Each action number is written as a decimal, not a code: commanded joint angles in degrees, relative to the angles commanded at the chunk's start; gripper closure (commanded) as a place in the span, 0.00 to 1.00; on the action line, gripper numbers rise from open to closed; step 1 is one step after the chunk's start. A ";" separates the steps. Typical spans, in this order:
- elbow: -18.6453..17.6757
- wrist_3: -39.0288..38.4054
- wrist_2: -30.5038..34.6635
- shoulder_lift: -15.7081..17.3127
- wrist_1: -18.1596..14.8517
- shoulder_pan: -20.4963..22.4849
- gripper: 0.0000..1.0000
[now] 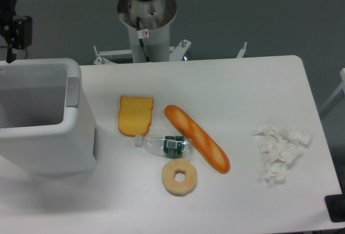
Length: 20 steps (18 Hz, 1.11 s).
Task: Close the trash can
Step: 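Reach behind the raised trash can lid with the gripper, then push the raised lid down onto the trash can with the gripper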
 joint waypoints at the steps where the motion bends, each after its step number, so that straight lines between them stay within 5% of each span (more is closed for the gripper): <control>1: -0.17 0.00 0.00 0.09 0.00 0.09 0.00; 20: -0.88 0.61 0.26 -0.79 -0.09 7.91 0.00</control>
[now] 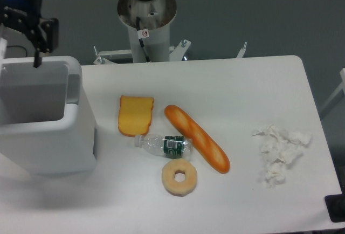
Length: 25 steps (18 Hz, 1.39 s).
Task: Close the trash can
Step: 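Push the raised lid down onto the trash can with the gripper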
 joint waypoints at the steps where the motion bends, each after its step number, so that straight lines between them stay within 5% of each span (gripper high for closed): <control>1: 0.00 0.00 0.00 -0.09 0.00 0.44 0.00; 25: -1.85 1.14 3.34 -5.19 0.35 5.19 0.00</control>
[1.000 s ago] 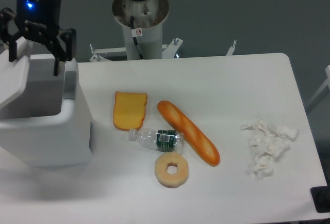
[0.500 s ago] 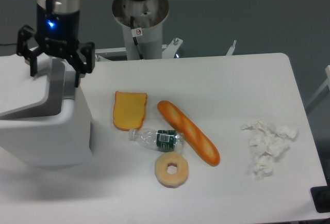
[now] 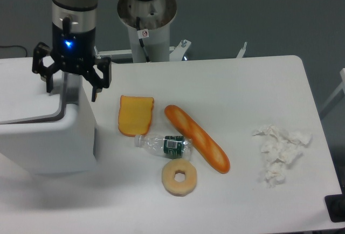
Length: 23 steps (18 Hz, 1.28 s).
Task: Close the trash can
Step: 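Push the raised lid down onto the trash can with the gripper, then hold the gripper on the closed lid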
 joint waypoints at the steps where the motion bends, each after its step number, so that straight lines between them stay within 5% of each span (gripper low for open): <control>1: -0.09 0.00 0.00 0.00 0.00 0.17 0.00; 23: 0.70 0.00 1.23 -0.44 0.00 0.35 0.00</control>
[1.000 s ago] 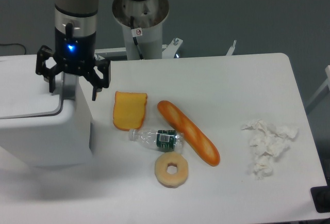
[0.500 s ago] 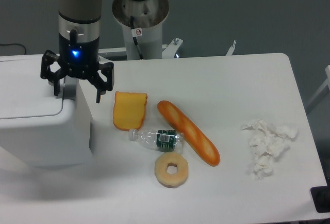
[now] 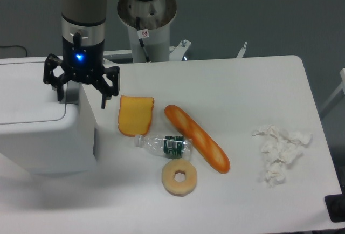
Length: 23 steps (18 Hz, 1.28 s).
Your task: Close the trash can
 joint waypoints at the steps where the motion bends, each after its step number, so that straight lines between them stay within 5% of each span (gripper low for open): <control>1: 0.44 0.00 0.17 0.09 0.00 0.09 0.00; 6: 1.85 6.12 0.18 0.44 -0.18 3.86 0.00; 17: 0.27 34.53 0.44 -0.17 -2.11 23.36 0.00; 23: -0.17 49.29 9.92 -6.75 -2.02 25.66 0.00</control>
